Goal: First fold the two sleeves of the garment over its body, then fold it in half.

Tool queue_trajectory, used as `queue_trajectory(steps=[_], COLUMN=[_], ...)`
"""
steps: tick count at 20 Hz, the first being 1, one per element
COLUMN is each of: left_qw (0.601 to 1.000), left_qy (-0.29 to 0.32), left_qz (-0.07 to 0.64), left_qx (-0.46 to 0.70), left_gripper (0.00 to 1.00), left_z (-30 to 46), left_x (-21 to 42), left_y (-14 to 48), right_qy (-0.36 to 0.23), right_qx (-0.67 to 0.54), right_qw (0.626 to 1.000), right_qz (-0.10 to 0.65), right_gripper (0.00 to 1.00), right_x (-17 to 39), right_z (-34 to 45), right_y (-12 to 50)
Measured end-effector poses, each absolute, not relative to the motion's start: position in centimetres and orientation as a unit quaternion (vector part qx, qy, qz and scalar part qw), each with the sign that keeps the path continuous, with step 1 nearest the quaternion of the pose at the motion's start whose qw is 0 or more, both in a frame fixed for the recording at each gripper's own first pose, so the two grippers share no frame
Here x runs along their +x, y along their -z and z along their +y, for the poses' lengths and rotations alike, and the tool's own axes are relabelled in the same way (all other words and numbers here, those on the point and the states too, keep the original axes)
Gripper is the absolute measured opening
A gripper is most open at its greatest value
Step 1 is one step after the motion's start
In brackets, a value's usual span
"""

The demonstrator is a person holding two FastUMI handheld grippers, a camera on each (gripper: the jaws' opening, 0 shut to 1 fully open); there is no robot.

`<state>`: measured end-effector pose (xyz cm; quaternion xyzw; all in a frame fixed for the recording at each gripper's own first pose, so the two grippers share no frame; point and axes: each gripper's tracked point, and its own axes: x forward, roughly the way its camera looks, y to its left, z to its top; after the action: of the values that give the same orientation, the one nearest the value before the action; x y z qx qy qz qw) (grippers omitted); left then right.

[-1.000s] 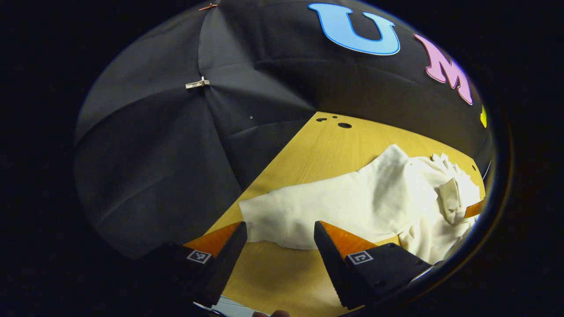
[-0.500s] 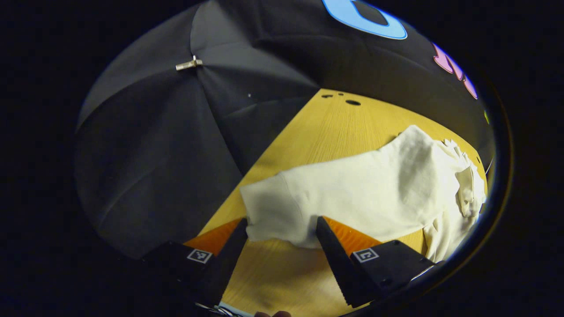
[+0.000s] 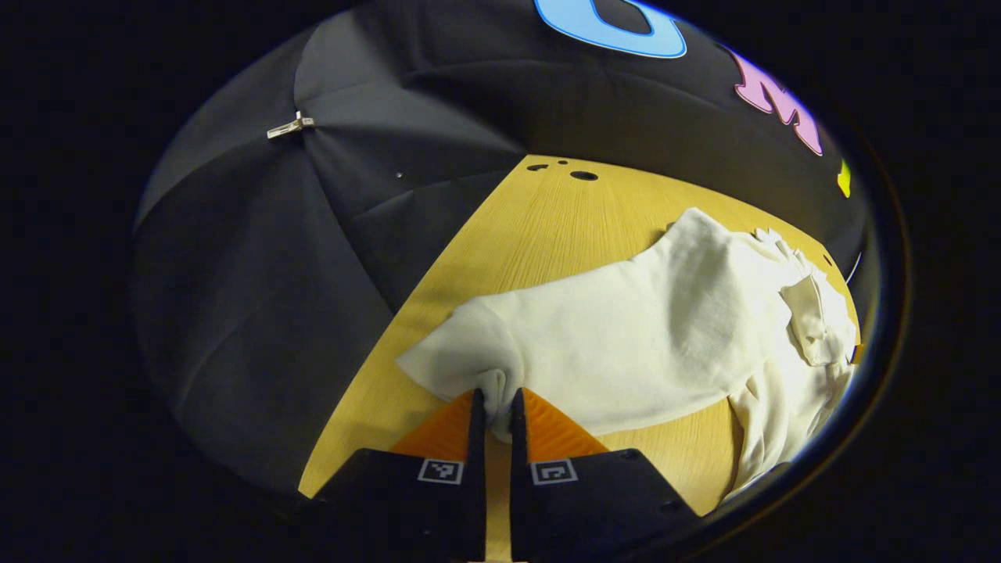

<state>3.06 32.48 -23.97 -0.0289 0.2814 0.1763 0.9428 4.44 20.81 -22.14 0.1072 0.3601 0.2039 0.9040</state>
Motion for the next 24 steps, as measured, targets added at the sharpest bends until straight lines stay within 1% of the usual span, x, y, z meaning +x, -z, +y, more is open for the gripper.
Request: queue_trajectory(steps=[2, 6, 13, 14, 15, 19, 23, 24], left_qw=[0.943, 0.944, 0.962, 0.965, 0.968, 0.979, 0.984, 0.984], left_qy=[-0.174, -0.167, -0.163, -0.158, -0.151, -0.114, -0.083, -0.08], left_qz=[0.283, 0.278, 0.207, 0.196, 0.188, 0.161, 0.153, 0.154], left_qx=[-0.032, -0.059, -0.077, -0.077, -0.074, -0.052, -0.046, -0.045], left_gripper=[0.14, 0.14, 0.13, 0.1, 0.13, 0.13, 0.13, 0.13], left_z=[31.7, 29.8, 25.2, 24.2, 23.0, 17.6, 12.3, 11.3], left_x=[2.8, 2.3, 2.2, 2.4, 2.6, 3.8, 4.7, 4.8], left_y=[23.8, 22.3, 14.6, 13.5, 12.2, 8.3, 6.9, 7.0], right_qy=[-0.195, -0.177, -0.151, -0.148, -0.147, -0.139, -0.127, -0.124], right_qx=[0.109, 0.097, 0.122, 0.128, 0.134, 0.147, 0.162, 0.166], right_qw=[0.91, 0.92, 0.926, 0.926, 0.926, 0.93, 0.932, 0.933], right_qz=[0.35, 0.335, 0.324, 0.322, 0.32, 0.307, 0.298, 0.295], right_gripper=[0.45, 0.45, 0.45, 0.45, 0.45, 0.45, 0.45, 0.35], right_x=[4.2, 2.8, 2.3, 2.3, 2.3, 2.5, 2.8, 3.0], right_z=[19.4, 15.7, 11.1, 10.5, 10.1, 8.1, 6.3, 5.8], right_y=[21.4, 20.1, 19.4, 19.2, 19.0, 18.2, 17.8, 17.7])
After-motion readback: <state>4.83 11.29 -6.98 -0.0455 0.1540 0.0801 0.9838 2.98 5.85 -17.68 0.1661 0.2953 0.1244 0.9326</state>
